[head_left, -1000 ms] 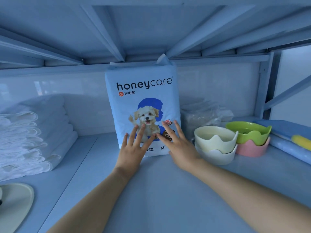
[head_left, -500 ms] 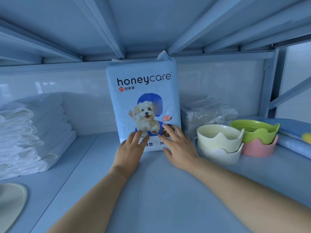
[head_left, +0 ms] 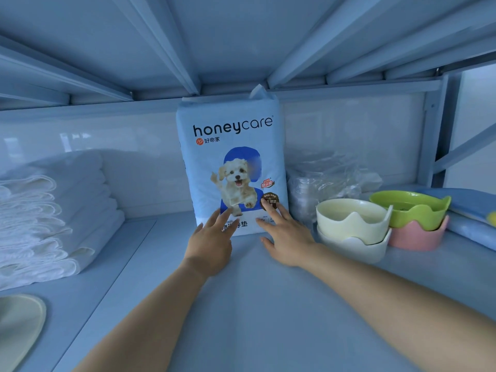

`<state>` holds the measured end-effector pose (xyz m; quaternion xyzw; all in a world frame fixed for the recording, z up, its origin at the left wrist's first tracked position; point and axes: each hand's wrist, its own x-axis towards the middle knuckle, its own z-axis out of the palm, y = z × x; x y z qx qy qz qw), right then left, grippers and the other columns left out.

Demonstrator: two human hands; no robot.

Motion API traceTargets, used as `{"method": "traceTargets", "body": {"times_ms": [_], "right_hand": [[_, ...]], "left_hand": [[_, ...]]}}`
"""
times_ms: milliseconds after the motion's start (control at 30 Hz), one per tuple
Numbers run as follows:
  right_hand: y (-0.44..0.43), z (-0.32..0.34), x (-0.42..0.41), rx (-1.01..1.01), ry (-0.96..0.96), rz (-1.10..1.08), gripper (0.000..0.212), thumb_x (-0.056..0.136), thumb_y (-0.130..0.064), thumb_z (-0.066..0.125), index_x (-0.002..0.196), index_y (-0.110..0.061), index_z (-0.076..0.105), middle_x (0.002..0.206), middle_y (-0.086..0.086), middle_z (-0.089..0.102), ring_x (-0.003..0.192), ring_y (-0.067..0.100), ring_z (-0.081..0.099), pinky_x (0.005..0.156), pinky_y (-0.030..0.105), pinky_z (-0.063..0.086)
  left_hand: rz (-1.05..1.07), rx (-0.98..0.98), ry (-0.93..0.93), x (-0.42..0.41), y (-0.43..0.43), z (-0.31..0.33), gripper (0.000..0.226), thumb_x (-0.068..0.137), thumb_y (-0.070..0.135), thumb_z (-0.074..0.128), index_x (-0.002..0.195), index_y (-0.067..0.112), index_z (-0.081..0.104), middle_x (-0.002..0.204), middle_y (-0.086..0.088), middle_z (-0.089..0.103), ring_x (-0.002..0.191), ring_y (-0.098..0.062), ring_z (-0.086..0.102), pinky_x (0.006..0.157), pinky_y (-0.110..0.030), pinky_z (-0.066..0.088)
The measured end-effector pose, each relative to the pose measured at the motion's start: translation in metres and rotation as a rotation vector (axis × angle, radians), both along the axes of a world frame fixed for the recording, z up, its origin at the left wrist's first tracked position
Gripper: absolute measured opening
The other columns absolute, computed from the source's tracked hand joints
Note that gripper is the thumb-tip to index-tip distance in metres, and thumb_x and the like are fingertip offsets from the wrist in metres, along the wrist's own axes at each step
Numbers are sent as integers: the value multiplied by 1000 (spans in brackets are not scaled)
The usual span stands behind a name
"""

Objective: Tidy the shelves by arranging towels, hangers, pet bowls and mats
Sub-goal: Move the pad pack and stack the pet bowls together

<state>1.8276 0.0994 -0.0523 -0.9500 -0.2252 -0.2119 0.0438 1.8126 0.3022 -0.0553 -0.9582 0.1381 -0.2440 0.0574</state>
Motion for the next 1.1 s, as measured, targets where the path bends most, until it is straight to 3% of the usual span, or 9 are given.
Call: {"method": "traceTargets", "body": {"times_ms": [267, 1100], "right_hand": [[12, 3, 16, -25, 79, -32, 50, 97, -43, 32, 144, -29, 23, 155, -9, -21, 144, 21, -12, 103, 43, 34], [24, 16, 52, -56, 268, -100, 55, 98, -47, 25, 148, -30, 11, 150, -11, -32, 141, 19, -23, 112, 52, 22]], "left_hand": [[114, 111, 155, 18, 4, 3, 58, 96, 44, 28, 148, 30, 8, 154, 11, -21, 143, -16, -15, 111, -49, 22], [152, 89, 249, 61, 4, 18, 57, 95, 55, 21, 147, 34, 12, 155, 12, -15, 144, -16, -9, 108, -52, 30]]}}
